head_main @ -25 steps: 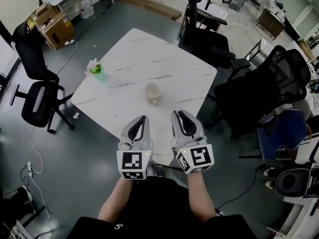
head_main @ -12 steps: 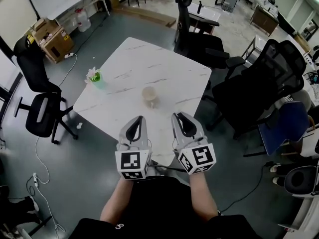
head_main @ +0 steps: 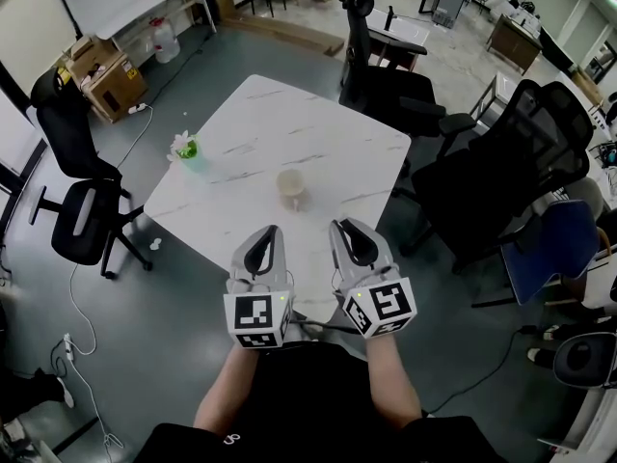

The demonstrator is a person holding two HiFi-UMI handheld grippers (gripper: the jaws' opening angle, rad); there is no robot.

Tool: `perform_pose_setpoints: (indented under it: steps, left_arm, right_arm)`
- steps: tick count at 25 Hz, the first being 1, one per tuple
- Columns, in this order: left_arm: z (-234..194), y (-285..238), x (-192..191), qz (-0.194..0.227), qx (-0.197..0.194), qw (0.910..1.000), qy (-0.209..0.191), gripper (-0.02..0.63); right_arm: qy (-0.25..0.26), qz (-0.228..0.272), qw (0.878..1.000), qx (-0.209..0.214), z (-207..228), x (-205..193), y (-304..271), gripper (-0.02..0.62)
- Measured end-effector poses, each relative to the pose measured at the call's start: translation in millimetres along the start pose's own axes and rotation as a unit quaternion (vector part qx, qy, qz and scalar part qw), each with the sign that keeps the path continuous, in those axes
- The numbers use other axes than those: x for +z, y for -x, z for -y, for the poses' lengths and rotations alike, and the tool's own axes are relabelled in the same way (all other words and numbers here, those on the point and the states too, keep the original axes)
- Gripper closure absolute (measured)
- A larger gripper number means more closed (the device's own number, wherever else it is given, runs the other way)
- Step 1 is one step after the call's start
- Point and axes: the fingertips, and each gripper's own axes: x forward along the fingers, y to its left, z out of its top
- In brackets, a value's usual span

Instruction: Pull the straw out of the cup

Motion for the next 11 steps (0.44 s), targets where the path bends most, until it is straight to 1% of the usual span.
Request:
perform_pose_setpoints:
  steps: [11]
  left_arm:
    - [0.8, -3.6, 3.1, 0.004, 0.001, 1.0, 0.0, 0.604]
  right_arm:
    - [0.002, -0.001, 1.0, 0.002, 2.9, 3.1, -2.3, 0.549]
